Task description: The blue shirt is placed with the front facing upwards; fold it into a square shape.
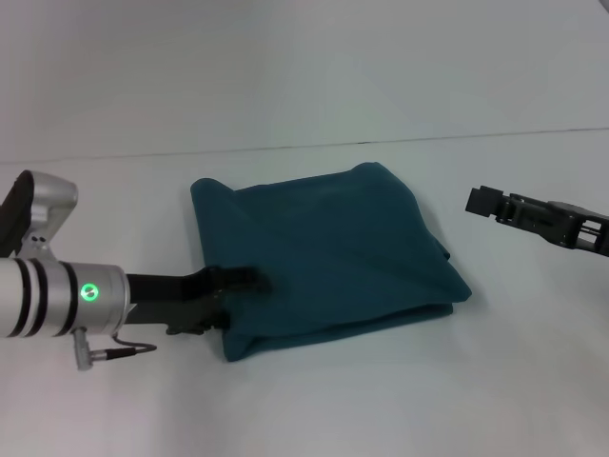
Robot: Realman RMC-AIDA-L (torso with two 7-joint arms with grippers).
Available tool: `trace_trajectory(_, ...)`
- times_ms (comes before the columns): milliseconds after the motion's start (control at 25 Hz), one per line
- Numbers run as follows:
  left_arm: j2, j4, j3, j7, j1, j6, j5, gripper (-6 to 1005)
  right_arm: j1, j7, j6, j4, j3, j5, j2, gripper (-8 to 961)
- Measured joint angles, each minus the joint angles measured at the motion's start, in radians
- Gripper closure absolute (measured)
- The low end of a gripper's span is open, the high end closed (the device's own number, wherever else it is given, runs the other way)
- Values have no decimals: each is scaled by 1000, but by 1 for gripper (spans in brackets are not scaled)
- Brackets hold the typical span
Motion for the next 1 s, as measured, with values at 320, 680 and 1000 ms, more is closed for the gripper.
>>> trace_trajectory(320, -1, -40, 42, -3, -65, -47, 6, 134, 0, 0, -2, 0, 0, 0, 1, 337)
trace_trajectory(680, -1, -25, 112, -36, -89, -84, 55, 148, 0, 0, -12, 5, 0, 1, 3, 338)
trace_trajectory(1000, -1, -23, 106, -36, -84, -84, 56, 640, 0, 0, -14, 9, 13, 2, 2, 336)
